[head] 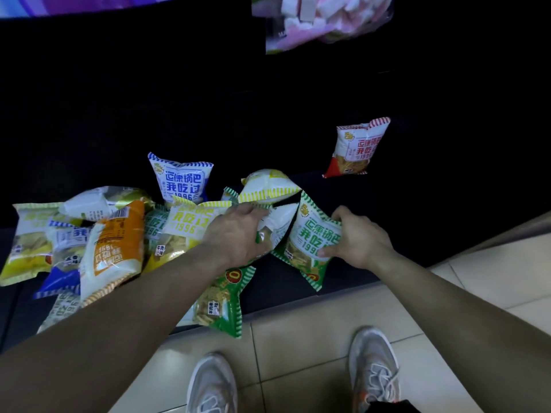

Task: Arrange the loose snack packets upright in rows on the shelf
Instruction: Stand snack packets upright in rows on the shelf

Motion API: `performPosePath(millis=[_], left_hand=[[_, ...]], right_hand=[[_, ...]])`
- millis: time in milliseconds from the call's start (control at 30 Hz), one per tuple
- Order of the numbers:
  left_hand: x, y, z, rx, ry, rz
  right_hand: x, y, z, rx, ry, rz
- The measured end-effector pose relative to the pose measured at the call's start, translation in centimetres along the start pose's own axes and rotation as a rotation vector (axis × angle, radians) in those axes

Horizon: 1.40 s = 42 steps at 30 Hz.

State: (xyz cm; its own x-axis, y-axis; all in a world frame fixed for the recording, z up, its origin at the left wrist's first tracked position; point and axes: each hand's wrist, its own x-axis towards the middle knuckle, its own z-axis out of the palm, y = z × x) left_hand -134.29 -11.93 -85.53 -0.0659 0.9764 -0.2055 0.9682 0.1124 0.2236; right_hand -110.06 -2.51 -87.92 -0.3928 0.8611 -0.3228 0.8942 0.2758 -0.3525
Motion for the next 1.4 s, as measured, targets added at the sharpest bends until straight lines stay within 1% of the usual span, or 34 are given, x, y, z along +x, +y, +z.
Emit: performPosePath(millis=[133,300,433,533,600,667,767,833,900,933,1000,1033,1133,1233,1400], left_hand=[[0.3,2.4,-0.4,-0.017,-0.016,0.009],[1.4,5.5,-0.4,-0.078,0.020,0.028],[2.3,8.7,0.2,-0.168,0.037,0.146],[3.3,10.7,0.2,-0.081,0.018,0.254],[4.1,11.6,0.2,-0.018,-0.041,0.287],[4.6,12.2,0.1,0.003,-0.090,0.293],[5.3,12.8,0.0,-0.004,-0.062,0.286],[5.6,13.0,-0.1,-0.068,-0.020,0.251],[6.0,12.7,-0.6,-0.166,0.033,0.168],[6.2,12.5,-0.9,-0.214,0.066,0.125],[7.0,12.0,-1.5,-0.284,0.136,0.064],[7.5,11.8,-1.8,-0.299,0.165,0.043],[9.2,11.9,-2.6,-0.294,0.209,-0.010],[11.5,12.4,-2.5,-0.233,0.233,-0.032],[15.2,15.0,-1.0,-0.163,0.228,-0.052]], right_hand=[[-2.3,2.8,-1.4,-0.068,0.101,-0.068],[-3.9,4.8,-1.1,0.047,0.061,-0.085],[-4.1,4.7,-0.7,0.110,0.118,-0.127],[-4.0,5.3,-1.6,0.143,0.104,-0.153],[-4.0,5.9,-2.5,0.259,0.082,-0.146],[-3.9,6.5,-3.1,0.388,0.084,-0.136],[-4.1,7.1,-3.5,0.463,0.114,-0.134],[-4.3,7.5,-3.5,0.566,0.186,-0.121],[-4.4,8.2,-3.5,0.709,0.290,-0.055],[-4.4,8.7,-3.6,0.732,0.344,-0.016],[-4.4,9.8,-3.8,0.648,0.400,0.037],[-4.5,10.4,-3.9,0.592,0.392,0.058],[-4.5,11.6,-3.7,0.460,0.269,0.094],[-4.2,12.0,-3.8,0.361,0.143,0.087],[-3.6,12.4,-3.0,0.291,0.138,0.079]])
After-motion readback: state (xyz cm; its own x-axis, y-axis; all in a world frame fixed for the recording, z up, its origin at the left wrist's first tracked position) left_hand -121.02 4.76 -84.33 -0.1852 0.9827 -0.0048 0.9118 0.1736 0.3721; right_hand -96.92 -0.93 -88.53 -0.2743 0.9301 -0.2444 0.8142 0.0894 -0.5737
